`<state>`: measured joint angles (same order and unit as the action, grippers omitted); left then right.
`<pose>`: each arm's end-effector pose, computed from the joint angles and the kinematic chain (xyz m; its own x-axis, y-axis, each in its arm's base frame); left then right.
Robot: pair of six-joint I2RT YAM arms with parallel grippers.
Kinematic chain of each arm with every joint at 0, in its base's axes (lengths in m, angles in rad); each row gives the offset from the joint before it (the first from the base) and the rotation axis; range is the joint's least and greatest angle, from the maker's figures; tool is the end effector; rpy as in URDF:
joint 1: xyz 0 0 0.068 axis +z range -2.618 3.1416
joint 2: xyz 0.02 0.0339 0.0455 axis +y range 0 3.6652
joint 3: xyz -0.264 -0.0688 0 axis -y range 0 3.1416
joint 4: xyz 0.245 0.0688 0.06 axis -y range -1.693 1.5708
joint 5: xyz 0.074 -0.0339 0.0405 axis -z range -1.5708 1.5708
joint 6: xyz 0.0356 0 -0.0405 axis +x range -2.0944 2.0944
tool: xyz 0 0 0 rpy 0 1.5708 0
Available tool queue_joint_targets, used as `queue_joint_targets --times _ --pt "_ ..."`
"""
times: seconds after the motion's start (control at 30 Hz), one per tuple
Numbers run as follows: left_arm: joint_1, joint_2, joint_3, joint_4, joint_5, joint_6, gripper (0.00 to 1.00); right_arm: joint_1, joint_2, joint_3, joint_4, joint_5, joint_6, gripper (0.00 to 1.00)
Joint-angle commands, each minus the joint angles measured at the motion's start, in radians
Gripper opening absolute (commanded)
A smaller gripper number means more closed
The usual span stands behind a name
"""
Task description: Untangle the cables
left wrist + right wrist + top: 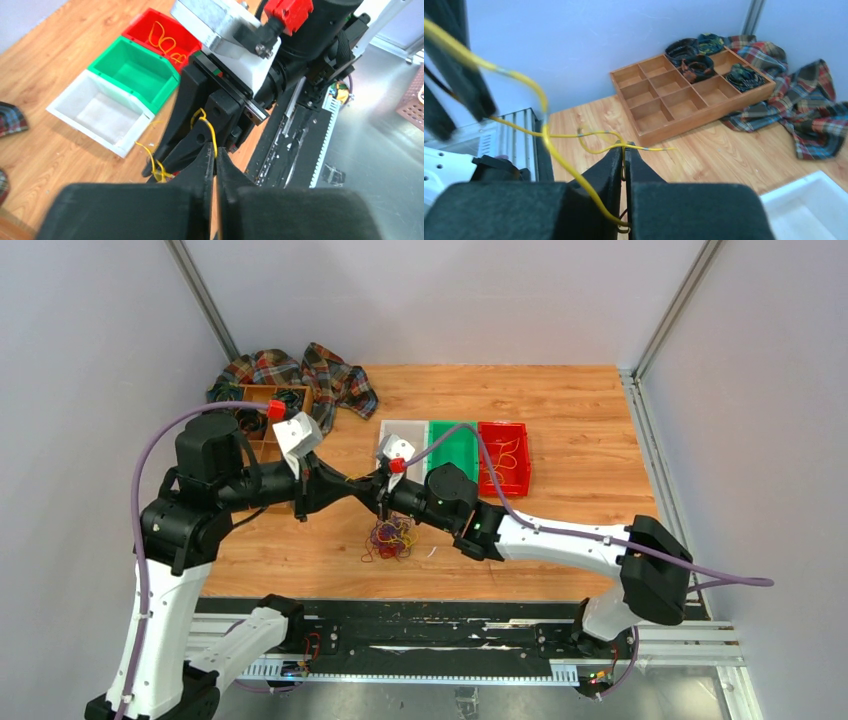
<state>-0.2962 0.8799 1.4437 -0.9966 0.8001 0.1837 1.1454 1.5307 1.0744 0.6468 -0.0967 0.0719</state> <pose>0.1040 -0.0584 0.4572 -0.2435 0.2074 -0.9475 0.8856 0.4458 -0.1300 0.1468 0.3323 0.3439 0.0100 0.1953 -0.9807 -0.9489 0.3112 0.0523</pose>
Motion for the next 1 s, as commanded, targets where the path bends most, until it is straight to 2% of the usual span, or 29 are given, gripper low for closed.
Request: queue_joint_targets --times 0.0,0.07,0.13,0.2,0.27,0.43,0.6,0.67,0.83,0.97 --pt "-0.003 -0.02 0.015 0.098 -0.06 -0.098 0.34 0.005 -0.079 -0.06 0.06 0.091 -0.016 0.01" --pt "-0.004 -0.021 0.005 0.117 -0.116 -0.104 0.51 -0.028 -0.122 -0.072 0.004 0.084 0.013 0.01" --pt "-0.003 -0.012 0.007 0.119 -0.183 -0.102 0.78 -0.084 -0.174 -0.063 -0.099 0.061 0.058 0.01" --pt "-0.003 -0.006 0.013 0.119 -0.247 -0.091 0.86 -0.159 -0.22 -0.062 -0.195 0.04 0.105 0.01" --pt "-0.003 -0.003 0.015 0.119 -0.298 -0.088 1.0 -0.235 -0.269 -0.074 -0.278 0.027 0.127 0.01" --pt "-0.004 -0.001 0.007 0.114 -0.373 -0.048 0.98 -0.451 -0.289 0.003 -0.596 0.08 0.134 0.01" --pt "-0.003 0.028 0.019 0.067 -0.417 -0.041 0.98 -0.558 -0.194 0.074 -0.754 0.309 0.036 0.01" --pt "-0.003 0.058 0.051 0.015 -0.437 -0.023 0.98 -0.61 -0.148 0.108 -0.801 0.355 0.063 0.0" --pt "-0.003 0.083 0.088 -0.008 -0.453 -0.004 0.98 -0.712 -0.009 0.17 -0.853 0.327 0.133 0.01" --pt "-0.003 0.087 0.095 -0.008 -0.445 0.01 0.98 -0.739 0.097 0.195 -0.851 0.336 0.133 0.01"
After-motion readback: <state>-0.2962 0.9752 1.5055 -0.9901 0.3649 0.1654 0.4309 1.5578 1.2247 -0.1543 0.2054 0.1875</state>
